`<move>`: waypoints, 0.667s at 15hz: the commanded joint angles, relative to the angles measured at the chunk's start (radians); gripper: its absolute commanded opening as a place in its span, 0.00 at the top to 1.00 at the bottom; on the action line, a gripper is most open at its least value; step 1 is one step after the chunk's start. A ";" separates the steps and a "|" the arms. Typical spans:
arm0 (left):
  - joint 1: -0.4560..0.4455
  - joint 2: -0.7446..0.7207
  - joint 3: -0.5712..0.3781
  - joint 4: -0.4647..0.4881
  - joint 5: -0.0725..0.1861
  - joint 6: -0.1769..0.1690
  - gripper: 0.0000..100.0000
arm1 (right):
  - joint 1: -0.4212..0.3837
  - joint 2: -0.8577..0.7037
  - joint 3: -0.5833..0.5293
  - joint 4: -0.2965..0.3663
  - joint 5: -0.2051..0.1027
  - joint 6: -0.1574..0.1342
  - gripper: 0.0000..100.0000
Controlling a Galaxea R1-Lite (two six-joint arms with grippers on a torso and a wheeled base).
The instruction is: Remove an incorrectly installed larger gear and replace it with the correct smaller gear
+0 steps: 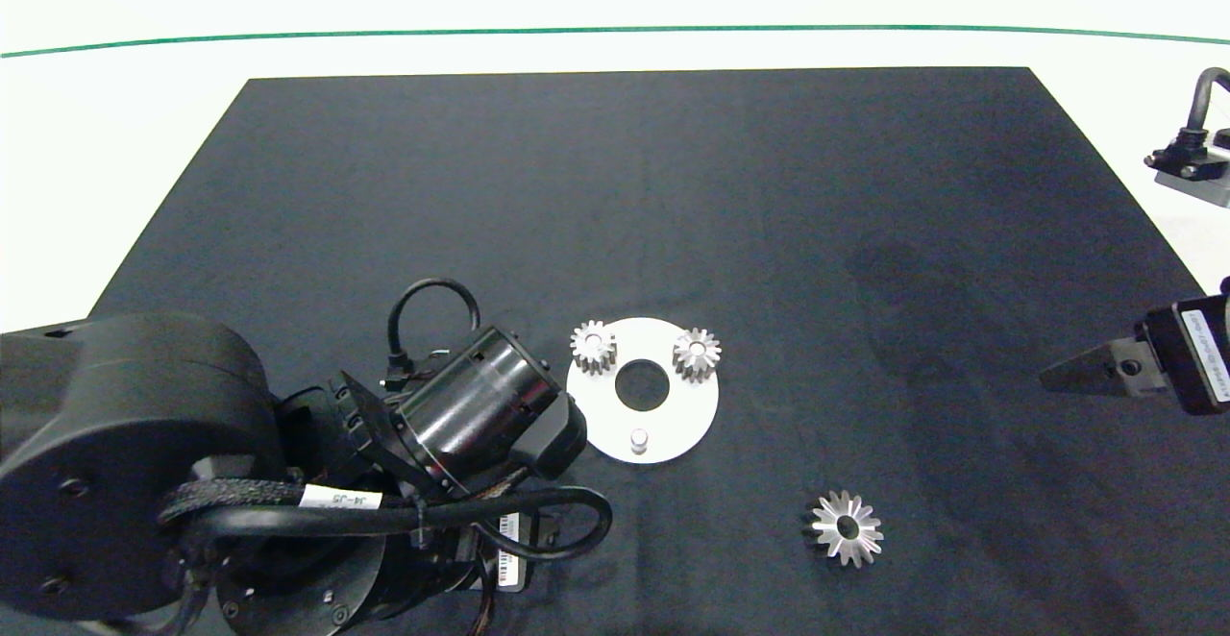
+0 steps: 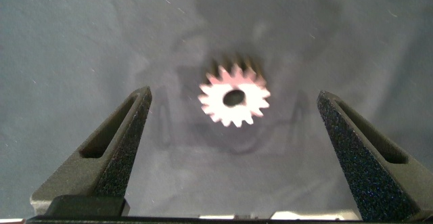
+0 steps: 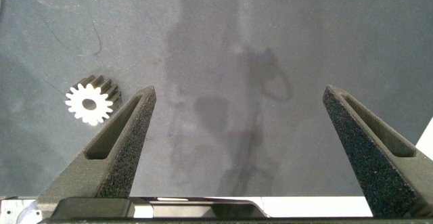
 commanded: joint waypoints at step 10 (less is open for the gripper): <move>0.024 0.020 0.112 -0.086 -0.002 -0.006 0.07 | 0.005 0.005 0.004 0.003 -0.002 0.003 0.00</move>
